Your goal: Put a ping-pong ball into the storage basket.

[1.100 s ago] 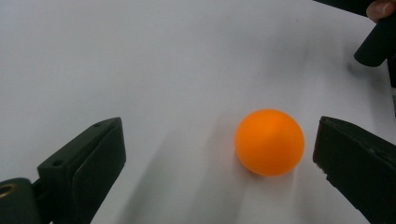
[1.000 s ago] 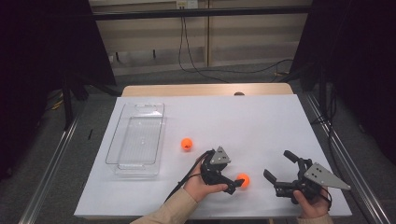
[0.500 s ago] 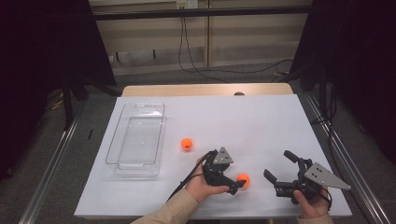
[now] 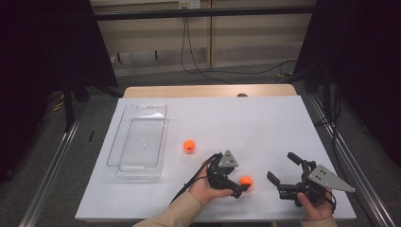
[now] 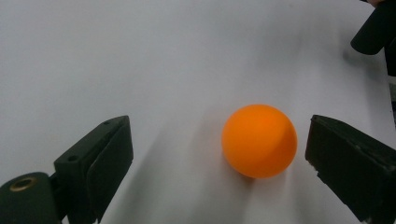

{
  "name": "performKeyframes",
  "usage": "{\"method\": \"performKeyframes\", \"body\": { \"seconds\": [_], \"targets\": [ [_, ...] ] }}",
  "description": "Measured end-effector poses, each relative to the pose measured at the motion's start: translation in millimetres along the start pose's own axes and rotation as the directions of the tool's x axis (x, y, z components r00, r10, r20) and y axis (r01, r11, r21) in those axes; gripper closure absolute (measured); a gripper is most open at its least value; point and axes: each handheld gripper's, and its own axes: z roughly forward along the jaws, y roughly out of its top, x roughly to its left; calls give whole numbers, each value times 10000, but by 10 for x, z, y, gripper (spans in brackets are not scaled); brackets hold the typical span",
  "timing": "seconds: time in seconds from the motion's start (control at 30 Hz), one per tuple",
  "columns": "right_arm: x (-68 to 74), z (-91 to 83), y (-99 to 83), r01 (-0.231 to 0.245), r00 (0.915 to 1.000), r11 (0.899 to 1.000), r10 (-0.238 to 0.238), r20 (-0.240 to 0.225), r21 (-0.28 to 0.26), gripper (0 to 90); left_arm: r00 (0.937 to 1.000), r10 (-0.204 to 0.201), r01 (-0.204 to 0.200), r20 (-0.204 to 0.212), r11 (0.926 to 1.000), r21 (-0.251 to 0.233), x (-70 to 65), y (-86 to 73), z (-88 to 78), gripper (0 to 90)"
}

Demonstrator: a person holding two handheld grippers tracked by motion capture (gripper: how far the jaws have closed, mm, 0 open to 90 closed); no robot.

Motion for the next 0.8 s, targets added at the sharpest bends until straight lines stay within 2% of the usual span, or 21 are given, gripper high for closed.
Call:
{"method": "performKeyframes", "body": {
  "seconds": [0.27,0.8],
  "targets": [
    [-1,2,0,30,10000,10000,-30,-19,14,6,9999,121,-122,109,9999,88,-15,17,16,100],
    [-1,2,1,19,10000,10000,-19,-16,28,6,9991,118,-128,398,9996,234,-26,16,54,176]
  ]
}}
